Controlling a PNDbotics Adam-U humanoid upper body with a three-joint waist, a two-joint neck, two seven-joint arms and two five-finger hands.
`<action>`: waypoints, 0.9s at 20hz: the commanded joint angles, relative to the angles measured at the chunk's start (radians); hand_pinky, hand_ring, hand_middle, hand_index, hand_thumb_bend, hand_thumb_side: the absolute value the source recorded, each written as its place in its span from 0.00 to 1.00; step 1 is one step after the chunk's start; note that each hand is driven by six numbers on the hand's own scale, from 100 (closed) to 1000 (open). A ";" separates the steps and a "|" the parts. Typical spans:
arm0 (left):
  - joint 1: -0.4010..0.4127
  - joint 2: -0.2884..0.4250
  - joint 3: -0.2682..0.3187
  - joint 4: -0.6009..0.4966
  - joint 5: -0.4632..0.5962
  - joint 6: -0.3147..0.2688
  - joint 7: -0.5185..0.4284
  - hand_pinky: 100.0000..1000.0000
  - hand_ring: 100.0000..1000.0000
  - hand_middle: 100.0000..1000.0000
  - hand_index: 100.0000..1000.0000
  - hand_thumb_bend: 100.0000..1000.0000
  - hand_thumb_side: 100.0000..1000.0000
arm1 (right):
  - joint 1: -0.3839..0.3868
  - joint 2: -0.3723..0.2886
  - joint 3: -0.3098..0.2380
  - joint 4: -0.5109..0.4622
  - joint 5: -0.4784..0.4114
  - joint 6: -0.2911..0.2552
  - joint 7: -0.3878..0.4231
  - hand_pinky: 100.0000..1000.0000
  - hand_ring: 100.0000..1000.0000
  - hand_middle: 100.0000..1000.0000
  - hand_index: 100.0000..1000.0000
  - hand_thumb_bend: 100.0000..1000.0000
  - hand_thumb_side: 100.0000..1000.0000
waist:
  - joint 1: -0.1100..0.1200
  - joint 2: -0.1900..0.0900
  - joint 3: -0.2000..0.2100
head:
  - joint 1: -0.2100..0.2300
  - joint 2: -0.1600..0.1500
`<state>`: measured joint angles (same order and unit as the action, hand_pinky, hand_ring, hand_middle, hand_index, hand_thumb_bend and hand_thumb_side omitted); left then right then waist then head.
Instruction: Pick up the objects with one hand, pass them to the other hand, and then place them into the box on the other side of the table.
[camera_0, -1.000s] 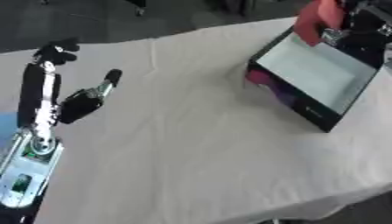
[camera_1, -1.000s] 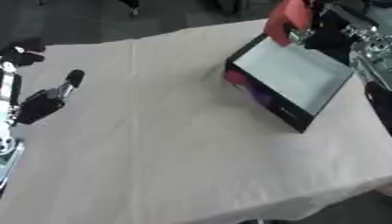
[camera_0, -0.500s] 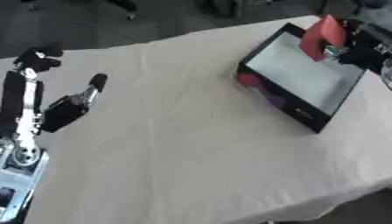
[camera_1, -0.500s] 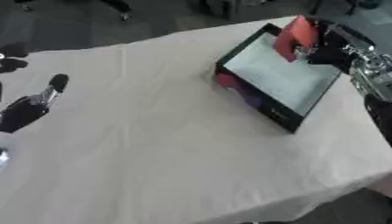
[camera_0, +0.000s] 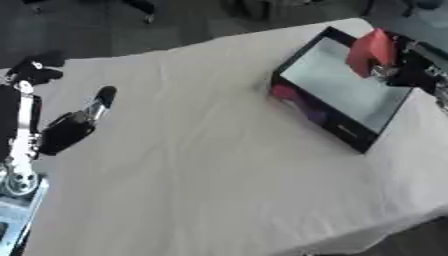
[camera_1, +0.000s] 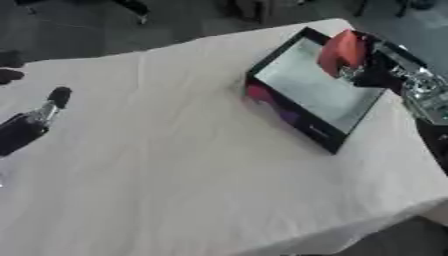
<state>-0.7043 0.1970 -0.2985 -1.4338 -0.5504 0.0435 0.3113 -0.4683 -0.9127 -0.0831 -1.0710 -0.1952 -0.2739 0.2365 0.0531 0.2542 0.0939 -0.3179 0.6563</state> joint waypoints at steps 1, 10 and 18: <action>-0.016 0.025 0.008 -0.015 0.006 -0.001 0.012 0.74 0.64 0.65 0.81 0.52 0.53 | -0.008 -0.049 -0.022 0.004 0.028 -0.028 -0.004 1.00 1.00 1.00 1.00 0.07 0.00 | -0.008 -0.014 -0.002 | 0.007 0.002; -0.021 0.022 0.005 -0.013 0.011 0.004 0.013 0.74 0.64 0.66 0.82 0.53 0.54 | -0.006 -0.051 -0.024 0.007 0.124 -0.050 0.020 1.00 1.00 1.00 1.00 0.18 0.00 | -0.008 -0.012 -0.003 | 0.010 0.011; -0.021 0.032 0.013 -0.018 0.009 0.016 0.011 0.74 0.64 0.66 0.81 0.52 0.54 | -0.005 -0.043 -0.049 -0.024 -0.003 -0.005 -0.020 1.00 1.00 1.00 1.00 0.00 0.21 | -0.011 -0.018 -0.001 | 0.038 0.027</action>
<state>-0.7050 0.2045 -0.2975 -1.4339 -0.5439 0.0550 0.3213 -0.4608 -0.9130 -0.1131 -1.0736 -0.1650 -0.2936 0.2288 0.0493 0.2584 0.0928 -0.2884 0.6786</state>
